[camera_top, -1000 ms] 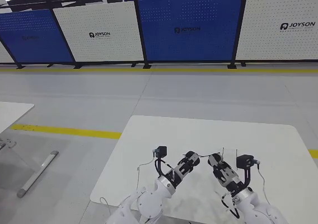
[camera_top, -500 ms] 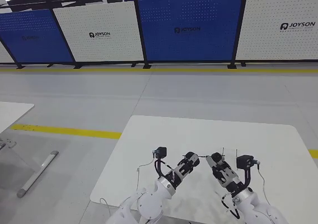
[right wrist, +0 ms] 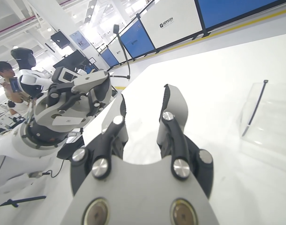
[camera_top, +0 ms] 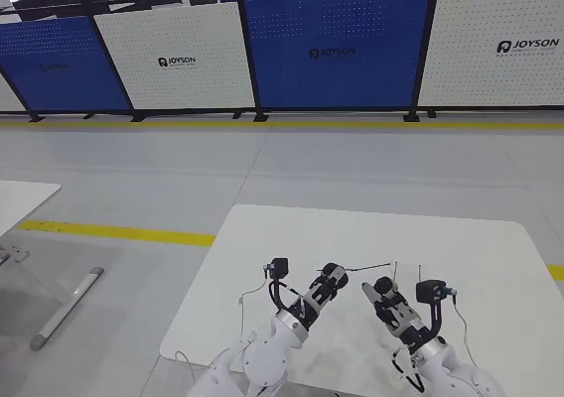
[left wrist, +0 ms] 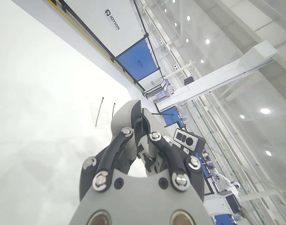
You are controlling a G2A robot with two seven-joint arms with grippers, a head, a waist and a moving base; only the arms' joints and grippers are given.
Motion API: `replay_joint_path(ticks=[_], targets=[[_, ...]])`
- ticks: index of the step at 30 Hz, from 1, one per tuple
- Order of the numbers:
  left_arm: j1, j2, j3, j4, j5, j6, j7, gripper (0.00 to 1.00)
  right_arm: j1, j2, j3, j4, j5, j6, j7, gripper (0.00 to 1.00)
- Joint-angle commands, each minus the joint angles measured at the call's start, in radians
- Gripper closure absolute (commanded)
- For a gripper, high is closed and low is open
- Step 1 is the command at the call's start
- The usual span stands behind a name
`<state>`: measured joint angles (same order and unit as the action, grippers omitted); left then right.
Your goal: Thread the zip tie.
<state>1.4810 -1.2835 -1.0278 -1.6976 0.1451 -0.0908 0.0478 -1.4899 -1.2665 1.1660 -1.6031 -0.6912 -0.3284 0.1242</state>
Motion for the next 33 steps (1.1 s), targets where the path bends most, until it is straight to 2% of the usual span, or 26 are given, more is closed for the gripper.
replay_joint_path(ticks=[1, 18, 27, 33], targets=[[0.002, 0.000, 0.002, -0.003, 0.004, -0.005, -0.010, 1.00, 0.009, -0.002, -0.007, 0.005, 0.003, 0.002, 0.003, 0.65], [-0.001, 0.000, 0.014, 0.002, 0.008, -0.018, -0.048, 1.00, 0.055, -0.010, -0.044, 0.027, 0.007, 0.017, 0.017, 0.71], [-0.003, -0.001, 0.015, 0.003, 0.012, -0.013, -0.050, 1.00, 0.062, -0.011, -0.047, 0.032, 0.005, 0.016, 0.013, 0.77], [-0.004, -0.001, 0.017, 0.004, 0.017, -0.012, -0.056, 1.00, 0.063, -0.012, -0.049, 0.032, 0.003, 0.016, 0.010, 0.77]])
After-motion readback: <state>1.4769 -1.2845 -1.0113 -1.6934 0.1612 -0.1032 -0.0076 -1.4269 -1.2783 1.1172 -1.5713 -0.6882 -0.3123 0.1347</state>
